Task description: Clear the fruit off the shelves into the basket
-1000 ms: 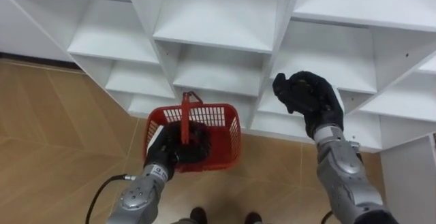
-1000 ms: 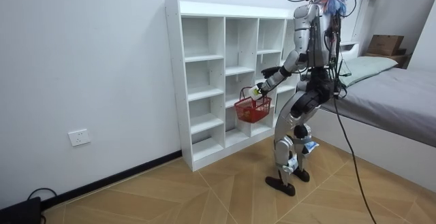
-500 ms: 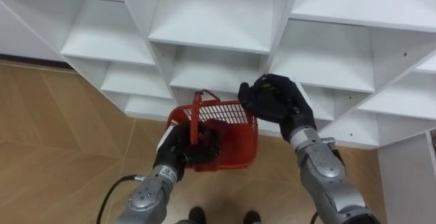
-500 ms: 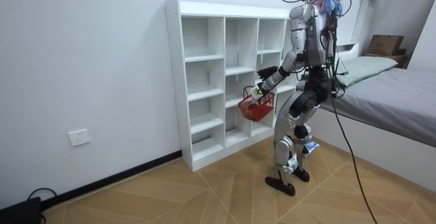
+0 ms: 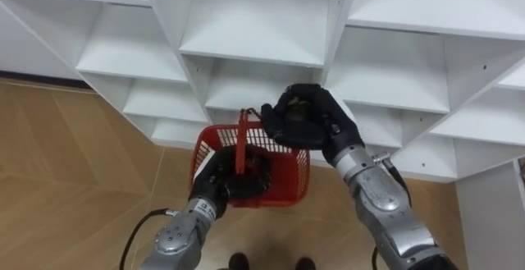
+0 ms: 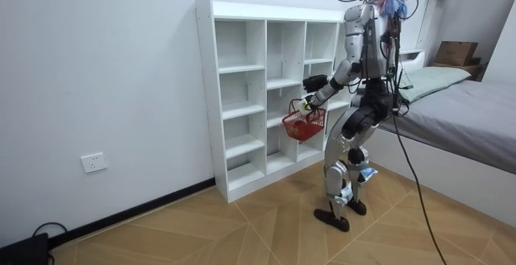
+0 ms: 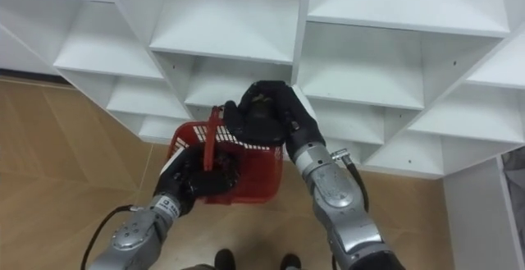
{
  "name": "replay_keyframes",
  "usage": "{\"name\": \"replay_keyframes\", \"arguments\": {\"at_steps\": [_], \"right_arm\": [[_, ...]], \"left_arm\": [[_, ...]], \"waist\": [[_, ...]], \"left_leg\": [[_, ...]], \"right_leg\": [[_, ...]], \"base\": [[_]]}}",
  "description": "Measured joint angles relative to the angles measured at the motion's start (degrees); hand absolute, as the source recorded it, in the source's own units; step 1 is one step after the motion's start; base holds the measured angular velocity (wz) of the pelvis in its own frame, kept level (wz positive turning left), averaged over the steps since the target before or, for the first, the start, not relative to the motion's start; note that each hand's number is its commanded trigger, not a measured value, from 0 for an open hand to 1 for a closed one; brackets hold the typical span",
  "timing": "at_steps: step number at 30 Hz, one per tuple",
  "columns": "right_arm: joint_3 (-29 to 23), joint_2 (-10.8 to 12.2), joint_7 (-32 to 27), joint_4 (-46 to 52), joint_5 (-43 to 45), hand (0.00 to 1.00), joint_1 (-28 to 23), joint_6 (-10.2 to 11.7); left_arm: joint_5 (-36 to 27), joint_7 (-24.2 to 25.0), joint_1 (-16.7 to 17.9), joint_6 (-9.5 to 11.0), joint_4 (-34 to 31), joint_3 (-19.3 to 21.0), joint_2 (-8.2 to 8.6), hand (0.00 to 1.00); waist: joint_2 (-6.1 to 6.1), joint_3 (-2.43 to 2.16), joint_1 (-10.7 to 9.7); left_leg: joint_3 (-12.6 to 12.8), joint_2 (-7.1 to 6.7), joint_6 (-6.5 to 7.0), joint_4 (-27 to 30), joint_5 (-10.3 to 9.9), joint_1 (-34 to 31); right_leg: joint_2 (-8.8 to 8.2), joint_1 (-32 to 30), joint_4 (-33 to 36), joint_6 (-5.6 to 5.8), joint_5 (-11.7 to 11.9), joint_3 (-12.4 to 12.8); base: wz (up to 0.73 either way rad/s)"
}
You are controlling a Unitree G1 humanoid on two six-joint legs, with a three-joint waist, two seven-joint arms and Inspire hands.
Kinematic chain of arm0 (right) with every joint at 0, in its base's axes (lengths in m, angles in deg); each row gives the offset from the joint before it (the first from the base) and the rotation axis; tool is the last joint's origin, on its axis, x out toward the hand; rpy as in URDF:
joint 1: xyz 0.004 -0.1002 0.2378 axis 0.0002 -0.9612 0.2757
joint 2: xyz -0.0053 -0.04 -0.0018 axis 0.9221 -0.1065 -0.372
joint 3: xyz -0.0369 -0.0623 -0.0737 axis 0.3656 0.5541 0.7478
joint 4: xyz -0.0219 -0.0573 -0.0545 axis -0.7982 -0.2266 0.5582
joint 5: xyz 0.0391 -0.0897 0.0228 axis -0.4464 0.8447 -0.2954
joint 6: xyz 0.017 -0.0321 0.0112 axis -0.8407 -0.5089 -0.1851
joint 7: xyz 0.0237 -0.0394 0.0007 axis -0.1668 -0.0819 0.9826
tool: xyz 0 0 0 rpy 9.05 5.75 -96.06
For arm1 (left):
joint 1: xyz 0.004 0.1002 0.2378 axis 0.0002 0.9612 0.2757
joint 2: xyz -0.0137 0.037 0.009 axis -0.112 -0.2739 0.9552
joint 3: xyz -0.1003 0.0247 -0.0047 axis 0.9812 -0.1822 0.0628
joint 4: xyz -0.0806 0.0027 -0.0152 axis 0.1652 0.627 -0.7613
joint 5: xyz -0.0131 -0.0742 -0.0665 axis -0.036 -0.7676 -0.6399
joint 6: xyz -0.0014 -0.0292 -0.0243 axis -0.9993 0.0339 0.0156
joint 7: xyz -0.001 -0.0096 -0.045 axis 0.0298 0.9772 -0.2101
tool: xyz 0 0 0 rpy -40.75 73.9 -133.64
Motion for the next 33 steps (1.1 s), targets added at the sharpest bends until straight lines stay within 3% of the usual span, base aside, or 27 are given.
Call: {"name": "replay_keyframes", "arguments": {"at_steps": [18, 19, 20, 23, 24, 25, 33], "right_arm": [[1.3, 0.8, 0.3, 0.0, 0.1, 1.00, 0.0, 0.0], [1.3, 0.8, 0.3, 0.0, 0.2, 0.94, 0.0, 0.0], [1.4, 0.9, 0.3, 0.0, 0.3, 0.69, 0.0, 0.0], [1.4, 1.2, 0.4, 0.0, 0.6, 0.52, -0.1, 0.0], [1.4, 1.3, 0.4, 0.0, 0.7, 0.38, -0.1, 0.0], [1.4, 1.3, 0.3, 0.0, 1.2, 0.02, -0.2, 0.0], [1.3, 1.4, -0.2, 0.0, 2.5, 0.00, -1.5, 0.0]], "left_arm": [[-5.3, 1.7, -0.5, 0.1, -0.3, -2.0, 0.52, 1.00], [-5.3, 1.7, -0.5, 0.1, -0.7, -2.0, 0.52, 1.00], [-5.4, 1.7, -0.5, 0.1, -0.9, -2.0, 0.52, 1.00], [-6.4, 1.8, -0.5, 0.2, -2.4, -2.1, 0.38, 1.00], [-6.6, 1.8, -0.5, 0.2, -2.9, -2.0, 0.34, 1.00], [-6.6, 1.8, -0.5, 0.2, -3.5, -2.1, 0.25, 1.00], [-6.6, 1.8, -0.4, 0.3, -3.9, -2.0, -0.31, 1.00]], "waist": [[-0.45, 0.27, -0.2], [-0.46, 0.28, -0.2], [-0.46, 0.28, -0.2], [-0.46, 0.28, -0.4], [-0.46, 0.28, -0.5], [-0.46, 0.28, -0.6], [-0.43, 0.25, -1.2]], "left_leg": [[0.0, -0.06, 0.01, 0.5, 0.0, -0.2], [0.0, -0.06, 0.02, 0.5, 0.0, -0.2], [0.0, -0.05, 0.02, 0.5, 0.0, -0.3], [0.0, 0.05, 0.03, 0.9, 0.0, -0.5], [-0.1, 0.05, 0.07, 1.0, -0.1, -0.6], [-0.1, 0.06, 0.11, 1.0, -0.1, -0.7], [-0.3, 0.10, 0.18, 1.3, -0.1, -1.0]], "right_leg": [[-0.18, -0.1, 0.2, 0.07, -0.2, -0.3], [-0.18, -0.1, 0.2, 0.07, -0.2, -0.3], [-0.18, -0.1, 0.2, 0.07, -0.2, -0.3], [-0.18, -0.1, 0.2, 0.07, -0.2, -0.5], [-0.18, -0.1, 0.2, 0.07, -0.2, -0.5], [-0.18, -0.1, 0.2, 0.08, -0.2, -0.6], [-0.22, -0.1, 0.2, 0.09, -0.1, -0.9]], "base": [[0.00], [0.00], [0.00], [0.00], [0.00], [0.00], [0.02]]}}
